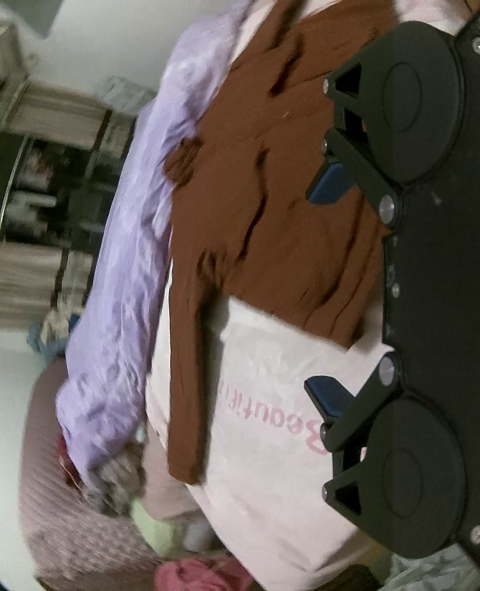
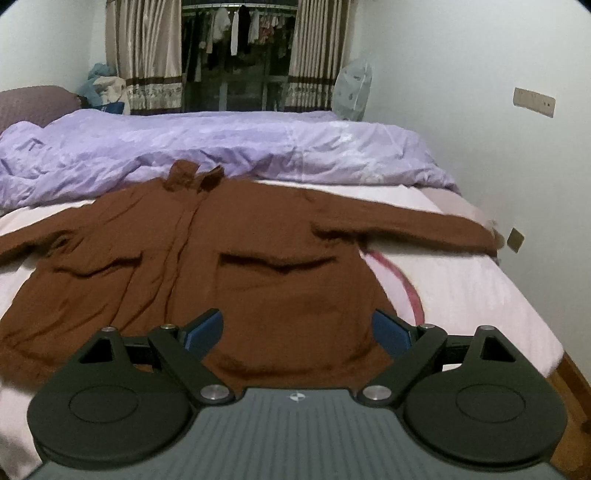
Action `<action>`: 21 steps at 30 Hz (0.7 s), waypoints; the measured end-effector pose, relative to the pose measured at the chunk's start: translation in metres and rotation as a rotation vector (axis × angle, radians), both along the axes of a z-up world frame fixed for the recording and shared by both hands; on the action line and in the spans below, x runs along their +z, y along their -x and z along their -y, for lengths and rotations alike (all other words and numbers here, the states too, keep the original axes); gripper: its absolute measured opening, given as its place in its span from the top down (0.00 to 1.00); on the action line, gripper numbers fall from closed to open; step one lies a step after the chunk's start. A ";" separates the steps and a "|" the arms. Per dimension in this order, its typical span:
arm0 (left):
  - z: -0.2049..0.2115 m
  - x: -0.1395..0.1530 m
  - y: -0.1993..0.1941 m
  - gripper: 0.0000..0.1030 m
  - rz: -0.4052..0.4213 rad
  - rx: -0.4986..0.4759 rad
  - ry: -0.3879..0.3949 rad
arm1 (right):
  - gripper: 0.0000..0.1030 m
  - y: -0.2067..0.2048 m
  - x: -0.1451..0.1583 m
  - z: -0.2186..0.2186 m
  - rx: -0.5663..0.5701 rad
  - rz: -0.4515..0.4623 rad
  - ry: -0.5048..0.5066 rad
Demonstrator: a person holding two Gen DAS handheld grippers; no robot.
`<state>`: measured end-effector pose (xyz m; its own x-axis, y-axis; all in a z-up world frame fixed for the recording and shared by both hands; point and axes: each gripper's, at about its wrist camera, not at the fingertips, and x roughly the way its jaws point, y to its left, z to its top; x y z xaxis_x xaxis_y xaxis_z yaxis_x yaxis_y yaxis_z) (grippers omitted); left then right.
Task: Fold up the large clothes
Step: 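Move the left tool to the jacket sleeve cuff and grasp it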
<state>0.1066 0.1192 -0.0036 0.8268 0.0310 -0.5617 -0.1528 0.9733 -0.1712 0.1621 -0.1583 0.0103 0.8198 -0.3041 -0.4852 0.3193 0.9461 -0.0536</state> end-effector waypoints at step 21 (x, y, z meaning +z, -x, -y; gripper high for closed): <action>-0.245 -0.046 -0.200 0.07 0.102 0.517 0.304 | 0.00 -0.159 0.003 0.008 0.051 0.003 -0.020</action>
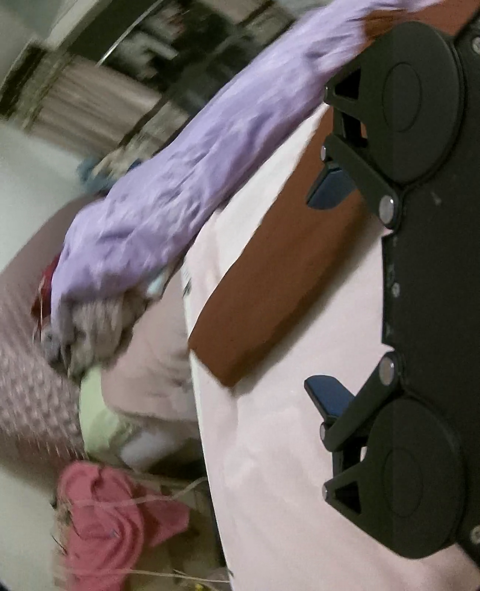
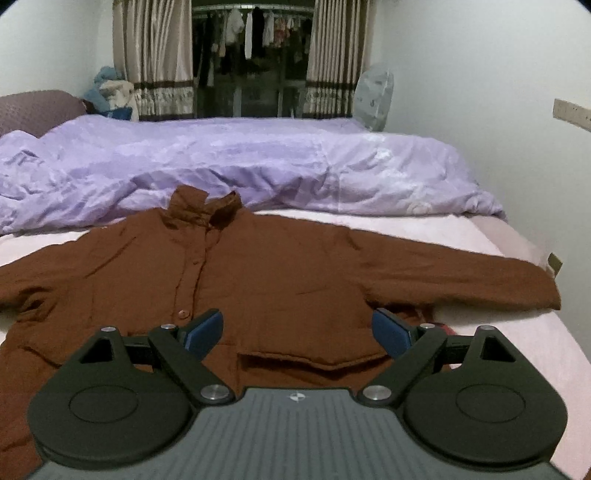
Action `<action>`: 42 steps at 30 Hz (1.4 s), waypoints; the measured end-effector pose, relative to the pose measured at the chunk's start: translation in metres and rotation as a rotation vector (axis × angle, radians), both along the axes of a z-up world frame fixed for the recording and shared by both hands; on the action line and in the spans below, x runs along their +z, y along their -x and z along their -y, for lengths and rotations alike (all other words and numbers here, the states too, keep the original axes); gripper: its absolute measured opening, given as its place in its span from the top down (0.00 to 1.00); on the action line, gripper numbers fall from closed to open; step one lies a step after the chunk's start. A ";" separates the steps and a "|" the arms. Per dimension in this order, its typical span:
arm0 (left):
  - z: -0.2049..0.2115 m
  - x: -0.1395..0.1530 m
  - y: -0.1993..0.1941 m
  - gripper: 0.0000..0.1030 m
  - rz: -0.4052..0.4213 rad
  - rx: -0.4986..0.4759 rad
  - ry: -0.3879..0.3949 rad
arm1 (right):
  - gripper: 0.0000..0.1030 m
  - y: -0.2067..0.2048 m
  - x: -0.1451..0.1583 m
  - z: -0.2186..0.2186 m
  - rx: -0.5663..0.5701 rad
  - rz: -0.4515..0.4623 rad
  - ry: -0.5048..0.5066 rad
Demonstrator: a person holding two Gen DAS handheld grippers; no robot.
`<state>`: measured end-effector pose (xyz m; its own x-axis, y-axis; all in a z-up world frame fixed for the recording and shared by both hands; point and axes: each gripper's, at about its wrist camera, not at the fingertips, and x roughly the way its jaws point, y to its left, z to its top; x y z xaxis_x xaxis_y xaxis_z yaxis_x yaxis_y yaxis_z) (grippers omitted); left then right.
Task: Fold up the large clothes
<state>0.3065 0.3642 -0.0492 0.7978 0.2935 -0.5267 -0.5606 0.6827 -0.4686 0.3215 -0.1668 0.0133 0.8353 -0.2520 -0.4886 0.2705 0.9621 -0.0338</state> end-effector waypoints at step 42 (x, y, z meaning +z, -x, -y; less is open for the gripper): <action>0.196 0.119 -0.119 0.86 0.315 -0.521 0.022 | 0.00 -0.046 -0.040 0.038 0.001 -0.099 -0.105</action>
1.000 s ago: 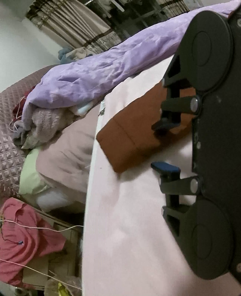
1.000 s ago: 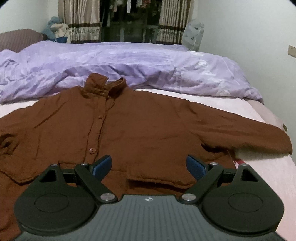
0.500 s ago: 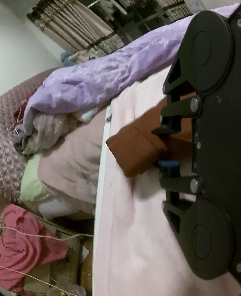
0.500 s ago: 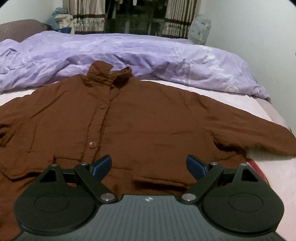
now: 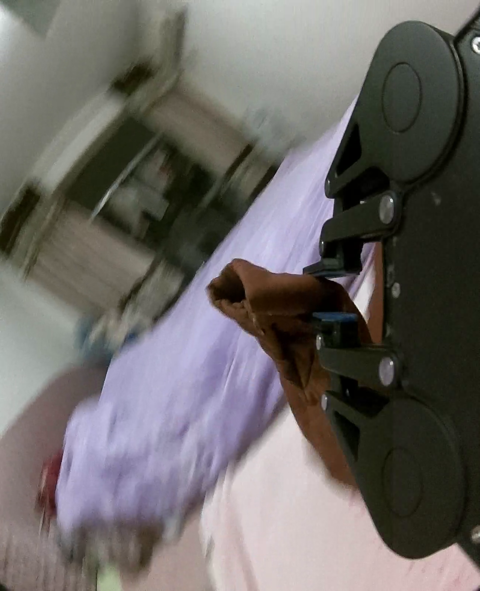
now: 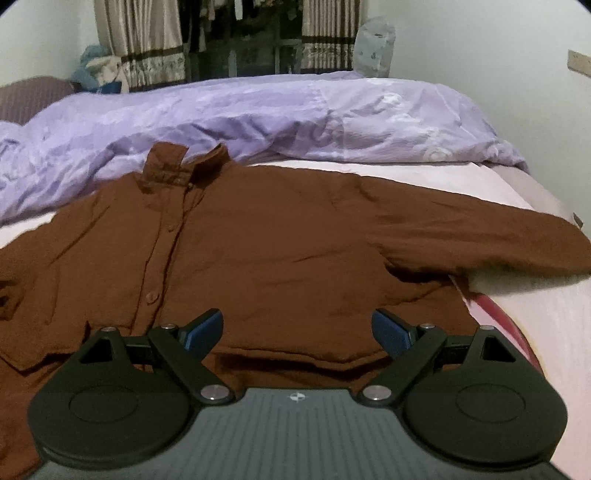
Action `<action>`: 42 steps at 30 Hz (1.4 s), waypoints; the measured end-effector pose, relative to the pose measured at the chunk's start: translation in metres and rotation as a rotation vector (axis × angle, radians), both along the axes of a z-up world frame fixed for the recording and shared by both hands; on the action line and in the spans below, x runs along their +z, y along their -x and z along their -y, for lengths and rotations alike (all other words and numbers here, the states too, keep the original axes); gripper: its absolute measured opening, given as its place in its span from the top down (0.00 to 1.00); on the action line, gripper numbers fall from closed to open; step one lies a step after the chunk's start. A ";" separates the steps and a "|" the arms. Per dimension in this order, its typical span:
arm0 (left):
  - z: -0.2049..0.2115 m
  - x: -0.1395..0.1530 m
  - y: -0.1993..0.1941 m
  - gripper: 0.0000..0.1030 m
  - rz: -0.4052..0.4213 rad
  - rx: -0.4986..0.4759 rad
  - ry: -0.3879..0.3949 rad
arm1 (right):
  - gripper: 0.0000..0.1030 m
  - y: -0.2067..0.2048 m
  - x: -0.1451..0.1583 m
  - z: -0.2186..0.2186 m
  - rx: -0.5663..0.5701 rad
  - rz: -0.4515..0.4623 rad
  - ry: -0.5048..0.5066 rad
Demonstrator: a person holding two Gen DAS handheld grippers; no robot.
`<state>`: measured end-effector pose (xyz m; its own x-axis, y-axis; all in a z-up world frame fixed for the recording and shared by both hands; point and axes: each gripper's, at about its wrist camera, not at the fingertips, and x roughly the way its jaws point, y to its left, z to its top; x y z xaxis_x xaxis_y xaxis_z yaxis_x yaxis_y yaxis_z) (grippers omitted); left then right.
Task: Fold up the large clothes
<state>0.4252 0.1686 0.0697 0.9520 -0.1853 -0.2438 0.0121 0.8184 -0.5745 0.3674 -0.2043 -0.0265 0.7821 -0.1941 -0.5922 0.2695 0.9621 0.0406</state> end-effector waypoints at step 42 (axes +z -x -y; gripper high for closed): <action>0.058 -0.130 -0.019 0.11 -0.295 -0.145 -0.211 | 0.88 -0.128 -0.051 0.021 0.201 0.023 -0.615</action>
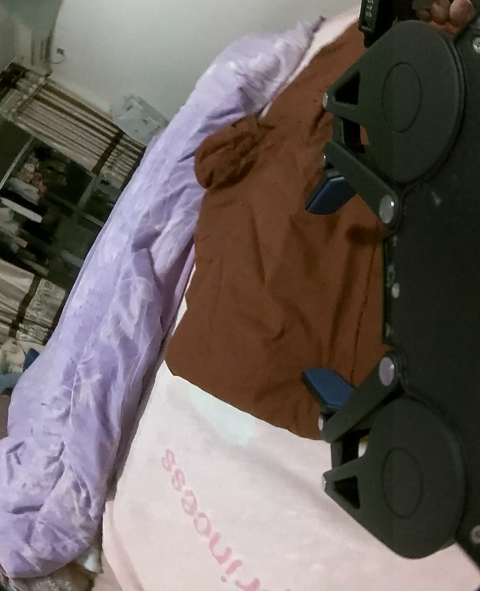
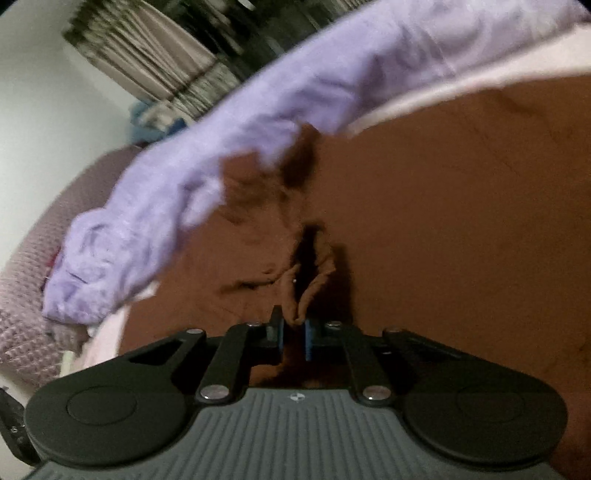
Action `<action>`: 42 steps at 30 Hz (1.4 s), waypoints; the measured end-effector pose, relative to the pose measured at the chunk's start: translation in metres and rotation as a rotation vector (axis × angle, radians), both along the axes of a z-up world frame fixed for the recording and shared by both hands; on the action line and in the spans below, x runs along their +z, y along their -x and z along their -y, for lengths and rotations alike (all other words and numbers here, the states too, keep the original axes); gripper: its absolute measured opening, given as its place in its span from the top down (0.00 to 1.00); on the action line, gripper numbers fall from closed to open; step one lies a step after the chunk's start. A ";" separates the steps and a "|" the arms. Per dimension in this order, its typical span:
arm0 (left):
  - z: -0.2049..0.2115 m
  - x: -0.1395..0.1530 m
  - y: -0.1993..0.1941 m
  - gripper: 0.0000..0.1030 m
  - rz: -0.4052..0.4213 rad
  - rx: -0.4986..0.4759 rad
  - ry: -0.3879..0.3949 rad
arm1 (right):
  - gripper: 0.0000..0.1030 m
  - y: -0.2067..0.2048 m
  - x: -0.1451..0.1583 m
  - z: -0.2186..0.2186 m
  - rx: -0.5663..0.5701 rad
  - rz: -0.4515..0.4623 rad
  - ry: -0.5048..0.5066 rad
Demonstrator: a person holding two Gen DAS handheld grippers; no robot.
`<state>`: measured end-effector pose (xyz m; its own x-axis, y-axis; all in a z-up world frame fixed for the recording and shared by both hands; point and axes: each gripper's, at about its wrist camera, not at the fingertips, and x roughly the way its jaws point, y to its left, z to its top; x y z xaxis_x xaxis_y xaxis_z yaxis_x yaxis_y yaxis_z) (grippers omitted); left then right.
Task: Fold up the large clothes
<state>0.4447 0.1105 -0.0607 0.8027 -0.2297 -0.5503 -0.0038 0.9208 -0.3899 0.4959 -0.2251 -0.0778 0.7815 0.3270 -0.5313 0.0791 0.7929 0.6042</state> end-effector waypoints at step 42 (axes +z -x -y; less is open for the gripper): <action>0.014 0.021 0.013 0.11 0.042 -0.020 -0.109 | 0.43 0.090 0.046 0.080 -0.168 0.157 0.055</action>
